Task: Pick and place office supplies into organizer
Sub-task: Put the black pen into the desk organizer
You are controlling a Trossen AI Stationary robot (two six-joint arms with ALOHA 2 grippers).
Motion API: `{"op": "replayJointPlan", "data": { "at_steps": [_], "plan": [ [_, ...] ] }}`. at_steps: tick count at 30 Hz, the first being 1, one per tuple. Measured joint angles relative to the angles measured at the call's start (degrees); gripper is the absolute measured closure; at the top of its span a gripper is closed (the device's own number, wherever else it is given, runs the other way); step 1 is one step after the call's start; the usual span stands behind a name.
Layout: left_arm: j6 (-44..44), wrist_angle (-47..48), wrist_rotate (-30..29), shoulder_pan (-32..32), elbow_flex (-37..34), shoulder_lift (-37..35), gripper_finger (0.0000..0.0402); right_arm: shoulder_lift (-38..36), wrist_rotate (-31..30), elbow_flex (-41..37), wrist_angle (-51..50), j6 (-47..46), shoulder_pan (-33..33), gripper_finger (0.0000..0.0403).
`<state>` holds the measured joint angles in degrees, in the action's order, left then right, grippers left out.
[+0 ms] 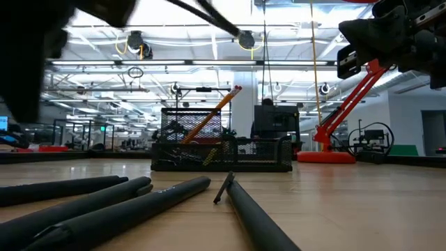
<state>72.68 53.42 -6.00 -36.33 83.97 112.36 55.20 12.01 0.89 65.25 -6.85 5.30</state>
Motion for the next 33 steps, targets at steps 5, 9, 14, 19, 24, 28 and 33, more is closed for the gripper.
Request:
{"op": "replayJointPlan", "data": {
  "at_steps": [5,9,14,19,24,28,33],
  "plan": [
    [-1.00,-0.77,-0.10,2.42,0.86,0.43,0.0390,0.00,0.02,0.00,0.07,0.00,0.00,0.0399],
    [-2.36,-1.71,0.72,3.85,0.82,0.49,0.0377,0.00,0.04,0.00,-0.17,0.00,0.00,0.0399],
    [-3.31,-4.96,1.37,4.09,0.82,0.49,0.0325,-0.02,0.07,0.00,0.05,0.00,0.02,0.0399],
    [-3.33,-4.79,0.20,4.42,0.82,0.49,0.0253,-0.02,0.07,0.00,0.04,-0.11,0.02,0.0399],
    [-3.48,-4.08,-1.76,4.80,0.82,0.57,0.0206,-0.02,0.09,0.00,0.05,-0.17,0.02,0.0399],
    [-3.38,-3.63,-1.79,5.17,0.59,2.15,0.0193,-0.02,0.09,0.00,0.05,-0.20,0.02,0.0399],
    [-3.07,-3.47,-0.12,5.23,0.56,4.22,0.0192,-0.02,0.09,0.00,0.07,-0.20,0.02,0.0399]
  ]
}}
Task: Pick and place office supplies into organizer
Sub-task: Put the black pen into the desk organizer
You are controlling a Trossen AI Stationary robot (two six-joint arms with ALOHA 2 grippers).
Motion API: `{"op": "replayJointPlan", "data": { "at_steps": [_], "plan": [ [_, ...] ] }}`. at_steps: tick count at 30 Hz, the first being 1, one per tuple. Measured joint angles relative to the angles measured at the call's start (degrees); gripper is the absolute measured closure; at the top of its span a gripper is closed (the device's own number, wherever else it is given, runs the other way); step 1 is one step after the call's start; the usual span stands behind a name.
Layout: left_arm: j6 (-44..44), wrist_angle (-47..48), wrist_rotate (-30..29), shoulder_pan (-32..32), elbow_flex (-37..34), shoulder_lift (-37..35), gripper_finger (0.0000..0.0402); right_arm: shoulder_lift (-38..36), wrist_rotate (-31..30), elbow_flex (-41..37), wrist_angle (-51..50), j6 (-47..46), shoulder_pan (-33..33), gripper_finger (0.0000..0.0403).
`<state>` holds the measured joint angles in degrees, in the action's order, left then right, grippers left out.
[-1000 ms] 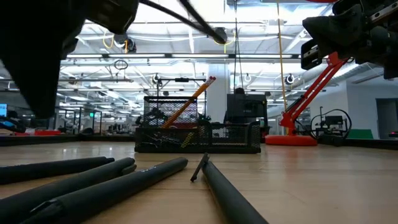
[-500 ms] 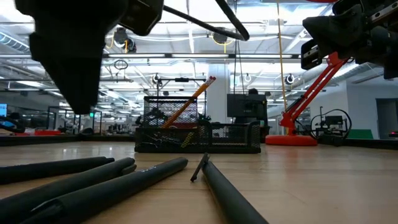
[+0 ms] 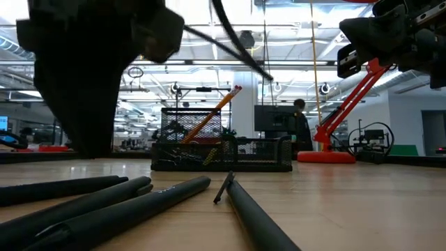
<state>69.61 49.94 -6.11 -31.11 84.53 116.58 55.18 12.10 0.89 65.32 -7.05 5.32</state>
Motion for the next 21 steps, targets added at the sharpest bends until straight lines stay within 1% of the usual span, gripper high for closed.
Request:
{"op": "replayJointPlan", "data": {
  "at_steps": [10,15,18,21],
  "plan": [
    [-0.10,-0.88,2.85,-0.53,0.17,3.96,0.0192,0.02,0.00,0.00,-0.27,-0.02,0.00,0.0399],
    [-0.67,-0.91,2.93,-0.80,0.44,7.00,0.0193,0.02,0.00,0.00,-0.42,-0.02,0.00,0.0399],
    [-3.18,-0.97,2.98,-1.24,0.46,7.60,0.0210,0.00,0.00,0.00,-0.44,-0.02,0.00,0.0399],
    [-4.68,-0.94,2.37,-1.52,0.37,7.65,0.0246,0.00,0.00,0.00,-0.42,-0.47,0.00,0.0399]
  ]
}}
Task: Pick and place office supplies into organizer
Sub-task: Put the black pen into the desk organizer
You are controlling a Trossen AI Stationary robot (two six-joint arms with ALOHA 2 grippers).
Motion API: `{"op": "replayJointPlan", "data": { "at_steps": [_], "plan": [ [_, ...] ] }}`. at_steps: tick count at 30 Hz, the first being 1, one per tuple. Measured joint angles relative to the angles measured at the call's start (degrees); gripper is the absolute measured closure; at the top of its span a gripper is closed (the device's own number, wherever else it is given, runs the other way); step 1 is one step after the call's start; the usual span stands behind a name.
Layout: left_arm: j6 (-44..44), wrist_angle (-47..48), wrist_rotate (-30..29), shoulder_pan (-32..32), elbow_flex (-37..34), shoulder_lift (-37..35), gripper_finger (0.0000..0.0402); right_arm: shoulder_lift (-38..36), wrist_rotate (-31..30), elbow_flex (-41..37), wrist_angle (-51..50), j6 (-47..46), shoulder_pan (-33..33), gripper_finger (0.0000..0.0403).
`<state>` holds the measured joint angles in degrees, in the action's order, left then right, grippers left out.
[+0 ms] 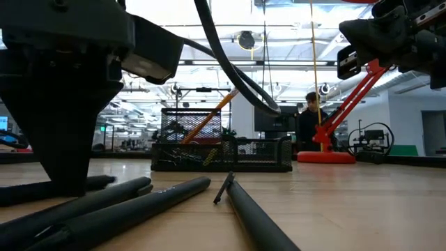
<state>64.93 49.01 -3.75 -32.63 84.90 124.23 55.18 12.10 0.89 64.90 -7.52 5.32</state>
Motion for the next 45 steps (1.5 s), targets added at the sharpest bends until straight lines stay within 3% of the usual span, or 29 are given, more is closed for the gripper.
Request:
{"op": "replayJointPlan", "data": {
  "at_steps": [10,16,18,23,28,31,34,37,42,45],
  "plan": [
    [-4.51,-0.27,-1.59,-0.25,-0.28,-0.69,0.0383,0.01,0.00,0.00,0.03,-1.31,0.02,0.0399],
    [-6.87,-0.11,-7.95,-1.29,-0.53,-3.18,0.0375,0.00,0.00,0.00,0.02,-2.30,0.02,0.0399],
    [-8.05,0.84,-12.75,-1.54,-0.83,-4.50,0.0366,0.02,0.00,0.00,0.00,-2.29,0.02,0.0399],
    [-15.17,1.05,-31.74,-0.83,-0.53,-11.87,0.0374,0.02,0.00,0.01,0.04,-2.14,0.02,0.0399],
    [-30.28,-1.09,-48.26,-0.34,-0.69,-17.79,0.0390,0.02,0.00,0.00,0.61,-2.11,0.02,0.0399],
    [-39.92,-4.17,-53.25,0.52,-0.81,-21.64,0.0384,0.02,0.00,0.00,0.97,-2.16,0.02,0.0399],
    [-47.02,-7.37,-53.39,1.96,-3.02,-25.29,0.0375,0.02,0.00,0.00,1.05,-2.13,0.02,0.0399],
    [-54.62,-17.41,-51.92,4.72,-8.16,-30.63,0.0375,0.01,0.00,0.00,1.08,-2.13,0.02,0.0399],
    [-71.50,-48.12,-32.16,11.79,-22.91,-38.35,0.0390,0.02,0.00,0.00,1.25,-2.13,0.02,0.0399],
    [-71.95,-59.27,-25.58,16.84,-30.12,-42.08,0.0389,0.01,0.00,0.01,1.27,-2.11,0.02,0.0399]
  ]
}}
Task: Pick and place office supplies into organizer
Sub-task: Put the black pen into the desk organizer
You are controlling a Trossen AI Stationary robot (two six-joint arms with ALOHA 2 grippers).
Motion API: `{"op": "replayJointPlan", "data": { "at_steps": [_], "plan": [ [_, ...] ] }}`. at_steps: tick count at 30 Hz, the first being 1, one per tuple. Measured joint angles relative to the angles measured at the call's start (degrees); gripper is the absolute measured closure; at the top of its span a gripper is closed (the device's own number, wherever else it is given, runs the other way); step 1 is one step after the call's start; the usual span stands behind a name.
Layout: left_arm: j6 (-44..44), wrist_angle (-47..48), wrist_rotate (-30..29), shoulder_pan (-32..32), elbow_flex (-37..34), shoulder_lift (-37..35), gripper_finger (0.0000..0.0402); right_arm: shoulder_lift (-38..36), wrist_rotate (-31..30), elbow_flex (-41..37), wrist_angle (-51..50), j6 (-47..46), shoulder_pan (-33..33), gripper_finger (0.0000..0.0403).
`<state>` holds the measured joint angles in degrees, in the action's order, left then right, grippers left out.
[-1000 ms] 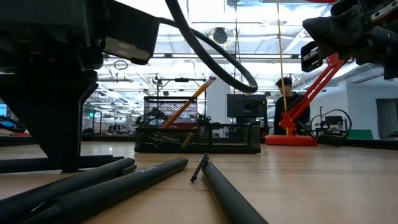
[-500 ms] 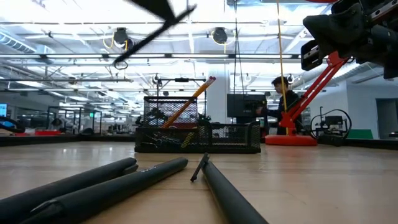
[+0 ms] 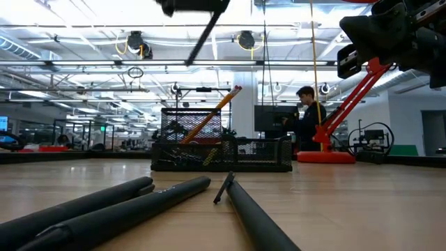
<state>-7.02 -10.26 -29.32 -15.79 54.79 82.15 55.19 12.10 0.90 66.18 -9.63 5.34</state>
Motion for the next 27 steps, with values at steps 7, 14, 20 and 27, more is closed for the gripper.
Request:
{"op": "replayJointPlan", "data": {
  "at_steps": [7,14,20,27],
  "plan": [
    [2.45,-2.80,9.83,8.55,-7.30,-1.49,0.0384,-0.01,0.00,0.01,-0.03,0.44,0.00,0.0399],
    [2.90,-6.62,13.61,12.95,-11.02,0.02,0.0382,0.01,-0.09,-0.01,0.02,0.28,0.00,0.0399],
    [4.61,-6.88,16.59,14.89,-14.30,0.25,0.0387,0.01,-0.13,-0.01,0.34,0.26,0.00,0.0399],
    [5.26,-10.13,17.40,16.20,-17.11,1.89,0.0381,0.01,-2.36,0.00,0.43,0.65,-0.03,0.0399]
  ]
}}
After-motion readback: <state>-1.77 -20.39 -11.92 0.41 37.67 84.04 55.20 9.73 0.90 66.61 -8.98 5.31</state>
